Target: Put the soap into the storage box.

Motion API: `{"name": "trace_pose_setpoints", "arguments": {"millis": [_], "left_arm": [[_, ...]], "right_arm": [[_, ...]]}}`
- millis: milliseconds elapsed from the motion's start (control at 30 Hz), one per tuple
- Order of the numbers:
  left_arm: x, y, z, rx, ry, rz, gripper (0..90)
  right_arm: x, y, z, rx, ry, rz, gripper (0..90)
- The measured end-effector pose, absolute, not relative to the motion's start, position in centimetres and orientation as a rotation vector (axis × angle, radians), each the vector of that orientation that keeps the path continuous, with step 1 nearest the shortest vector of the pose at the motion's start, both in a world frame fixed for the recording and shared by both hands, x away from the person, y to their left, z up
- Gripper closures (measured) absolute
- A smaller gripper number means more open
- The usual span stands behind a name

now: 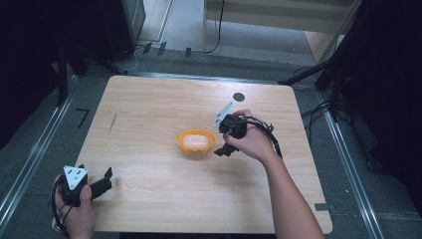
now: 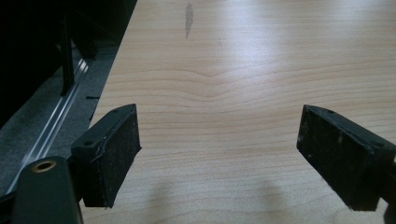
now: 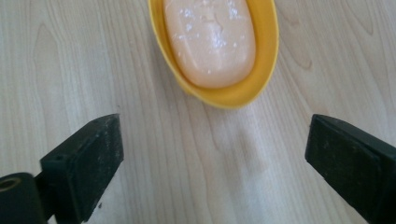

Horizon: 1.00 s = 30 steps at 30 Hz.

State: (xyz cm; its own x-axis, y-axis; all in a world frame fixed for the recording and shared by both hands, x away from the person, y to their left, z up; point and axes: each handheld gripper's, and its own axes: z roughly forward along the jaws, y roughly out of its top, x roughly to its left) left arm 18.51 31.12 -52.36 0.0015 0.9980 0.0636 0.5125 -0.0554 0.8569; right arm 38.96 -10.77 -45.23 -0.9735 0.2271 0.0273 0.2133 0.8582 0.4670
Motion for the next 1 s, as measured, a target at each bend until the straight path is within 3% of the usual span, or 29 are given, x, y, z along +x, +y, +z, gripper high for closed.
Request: {"name": "trace_pose_setpoints", "arguments": {"millis": [100, 1000], "left_arm": [[18.5, 31.1, -52.4, 1.64, 1.577, 0.963, 13.9], [18.5, 31.1, -52.4, 1.642, 1.576, 0.966, 13.9]], "right_arm": [[38.6, -11.7, -45.4, 0.385, 2.986, 0.769, 0.0], [33.7, -19.7, -48.7, 0.701, 2.879, 0.885, 0.0]]}}
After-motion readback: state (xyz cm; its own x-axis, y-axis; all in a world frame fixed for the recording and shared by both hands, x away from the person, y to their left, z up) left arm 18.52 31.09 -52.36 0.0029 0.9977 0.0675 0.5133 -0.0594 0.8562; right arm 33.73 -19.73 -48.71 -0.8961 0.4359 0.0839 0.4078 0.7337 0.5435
